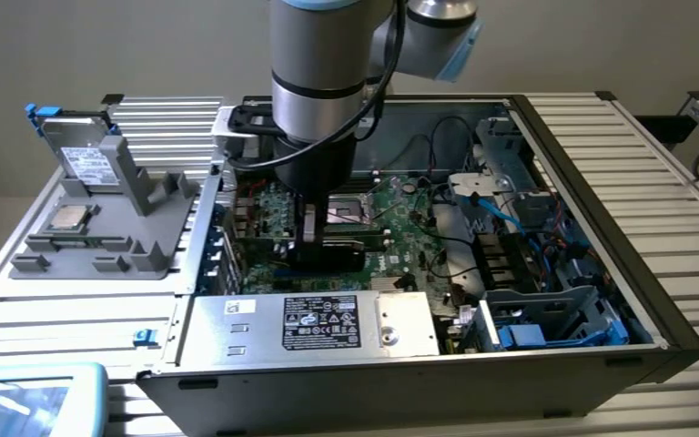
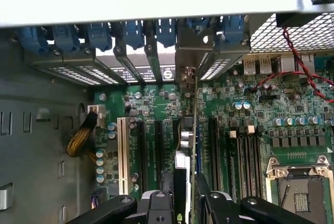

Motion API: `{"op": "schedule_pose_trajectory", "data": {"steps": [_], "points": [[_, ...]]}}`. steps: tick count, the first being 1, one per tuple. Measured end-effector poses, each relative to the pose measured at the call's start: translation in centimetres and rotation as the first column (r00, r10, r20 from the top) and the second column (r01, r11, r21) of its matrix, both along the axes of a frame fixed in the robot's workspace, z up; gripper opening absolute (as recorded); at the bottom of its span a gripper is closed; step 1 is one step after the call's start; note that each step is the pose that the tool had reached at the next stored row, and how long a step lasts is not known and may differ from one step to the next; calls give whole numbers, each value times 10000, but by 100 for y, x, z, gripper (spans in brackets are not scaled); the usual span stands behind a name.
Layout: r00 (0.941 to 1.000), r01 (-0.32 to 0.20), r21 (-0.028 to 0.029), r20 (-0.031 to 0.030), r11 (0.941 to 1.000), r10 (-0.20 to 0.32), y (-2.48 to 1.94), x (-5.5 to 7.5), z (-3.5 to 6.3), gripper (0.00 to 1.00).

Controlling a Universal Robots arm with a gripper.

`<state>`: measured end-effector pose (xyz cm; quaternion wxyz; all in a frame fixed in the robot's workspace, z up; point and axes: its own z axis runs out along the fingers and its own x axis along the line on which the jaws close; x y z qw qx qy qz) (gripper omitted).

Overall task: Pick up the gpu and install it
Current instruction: 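Insert the gpu into the slot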

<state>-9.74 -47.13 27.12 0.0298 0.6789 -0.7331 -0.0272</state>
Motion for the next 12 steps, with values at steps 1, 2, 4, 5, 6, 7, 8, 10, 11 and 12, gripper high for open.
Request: {"op": "schedule_pose_trajectory", "data": {"steps": [1,2,4,5,6,7,8,10,11,12], "points": [[10000,66,1,1,10000,-66,0,1,-2,27],[9999,124,2,0,9999,-124,-1,0,-5,27],[9997,239,1,-13,9997,-239,-1,1,-14,27],[9996,282,-1,-39,9996,-282,-1,2,-21,27],[9995,306,-3,-72,9995,-306,4,1,-28,27],[9994,326,-5,-99,9995,-326,11,1,-33,27],[9993,349,-4,-125,9994,-349,17,1,-37,27],[9991,373,-5,-191,9993,-373,27,8,-38,27],[9990,374,-6,-225,9993,-375,29,19,-38,27],[9990,375,-7,-254,9993,-375,29,32,-38,27]]}}
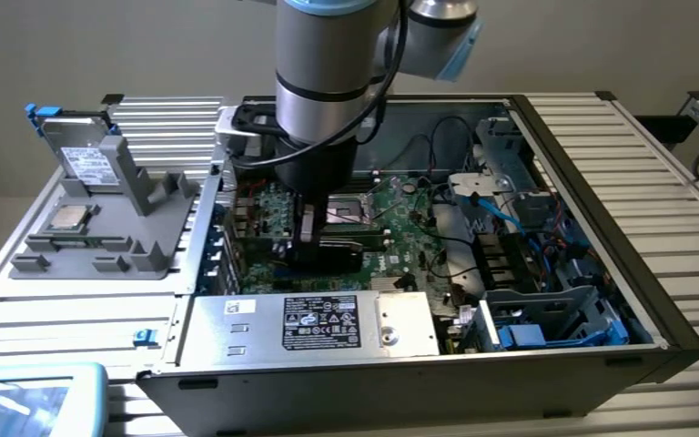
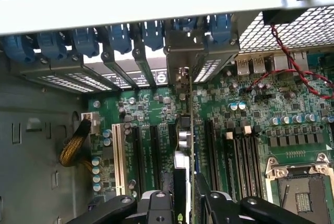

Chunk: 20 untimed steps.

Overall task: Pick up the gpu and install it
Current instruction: 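Insert the gpu into the slot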

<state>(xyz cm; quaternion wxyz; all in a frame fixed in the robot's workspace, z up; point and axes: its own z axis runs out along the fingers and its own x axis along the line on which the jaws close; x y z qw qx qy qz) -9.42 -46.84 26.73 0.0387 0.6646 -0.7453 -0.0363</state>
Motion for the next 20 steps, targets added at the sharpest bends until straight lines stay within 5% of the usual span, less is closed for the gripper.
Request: {"op": "schedule_pose_trajectory", "data": {"steps": [6,12,20], "points": [[9999,0,-3,-122,10000,0,0,27,1,27],[9999,-36,-43,-128,10000,36,54,29,-4,27],[9997,-218,-47,-127,9998,218,56,32,-4,27]]}}
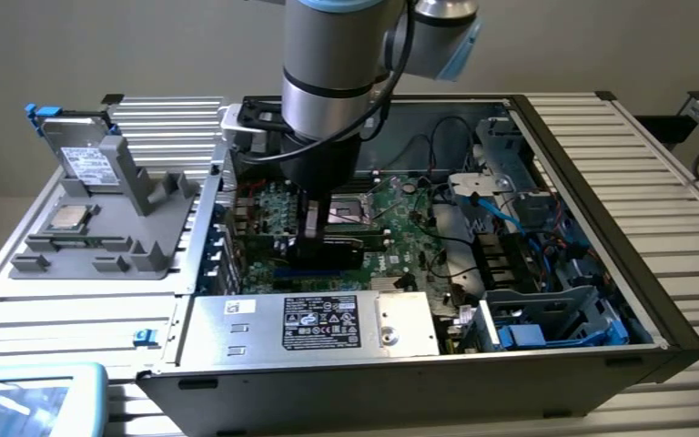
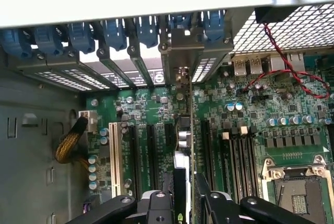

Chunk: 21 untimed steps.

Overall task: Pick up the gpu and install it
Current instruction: 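Insert the gpu into the slot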

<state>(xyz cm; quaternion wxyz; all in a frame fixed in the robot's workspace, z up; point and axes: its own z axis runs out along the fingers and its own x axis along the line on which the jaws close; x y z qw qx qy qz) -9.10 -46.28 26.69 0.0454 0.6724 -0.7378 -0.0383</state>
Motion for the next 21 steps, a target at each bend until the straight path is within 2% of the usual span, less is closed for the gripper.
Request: {"op": "schedule_pose_trajectory", "data": {"steps": [21], "points": [[9998,-206,0,1,9998,206,20,-10,-17,27]]}}
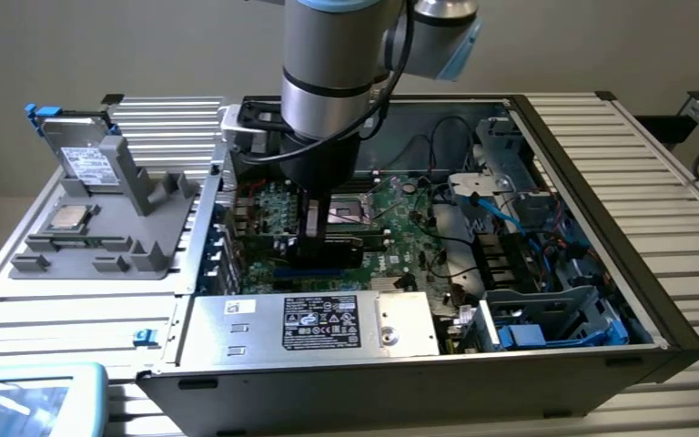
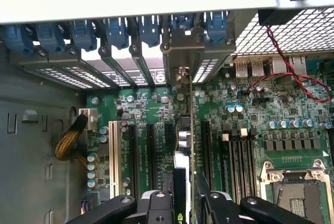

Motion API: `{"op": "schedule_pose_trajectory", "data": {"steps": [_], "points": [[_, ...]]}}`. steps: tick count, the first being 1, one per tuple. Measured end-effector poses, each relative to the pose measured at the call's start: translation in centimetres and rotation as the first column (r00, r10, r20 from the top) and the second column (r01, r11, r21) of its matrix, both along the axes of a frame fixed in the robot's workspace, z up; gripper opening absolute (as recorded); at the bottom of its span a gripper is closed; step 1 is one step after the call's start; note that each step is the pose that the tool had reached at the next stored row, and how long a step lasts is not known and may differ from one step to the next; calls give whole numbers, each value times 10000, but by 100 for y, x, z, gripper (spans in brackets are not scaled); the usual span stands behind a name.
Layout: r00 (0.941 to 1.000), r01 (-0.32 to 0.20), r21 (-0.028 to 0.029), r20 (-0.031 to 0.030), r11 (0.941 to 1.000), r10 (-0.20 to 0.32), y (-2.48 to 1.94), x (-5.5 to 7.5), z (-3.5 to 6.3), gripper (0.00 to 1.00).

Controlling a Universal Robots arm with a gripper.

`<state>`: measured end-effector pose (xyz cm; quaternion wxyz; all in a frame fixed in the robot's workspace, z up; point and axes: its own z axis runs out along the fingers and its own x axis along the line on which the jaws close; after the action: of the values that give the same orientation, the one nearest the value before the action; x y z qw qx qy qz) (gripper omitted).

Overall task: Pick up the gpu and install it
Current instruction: 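Insert the gpu into the slot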

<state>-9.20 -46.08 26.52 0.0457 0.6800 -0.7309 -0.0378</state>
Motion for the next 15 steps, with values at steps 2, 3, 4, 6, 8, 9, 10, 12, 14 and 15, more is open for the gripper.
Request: {"op": "schedule_pose_trajectory", "data": {"steps": [2,3,4,6,8,9,10,12,14,15], "points": [[10000,-3,-2,-1,10000,3,-1,-1,-5,27],[10000,-4,-4,-2,10000,4,-1,-1,-5,27],[10000,-4,-2,-1,10000,4,-1,-1,-10,27],[10000,-4,0,0,10000,4,0,-2,-42,27],[10000,-3,-2,-1,10000,3,-1,-2,-51,27],[10000,-3,-3,-2,10000,3,0,-2,-50,27],[10000,-2,-2,-1,10000,2,7,-2,-51,27],[10000,-2,-3,-2,10000,2,26,-2,-50,27],[10000,-4,-2,-1,10000,4,28,-2,-50,27],[10000,-4,-1,0,10000,4,28,-4,-50,27]]}}
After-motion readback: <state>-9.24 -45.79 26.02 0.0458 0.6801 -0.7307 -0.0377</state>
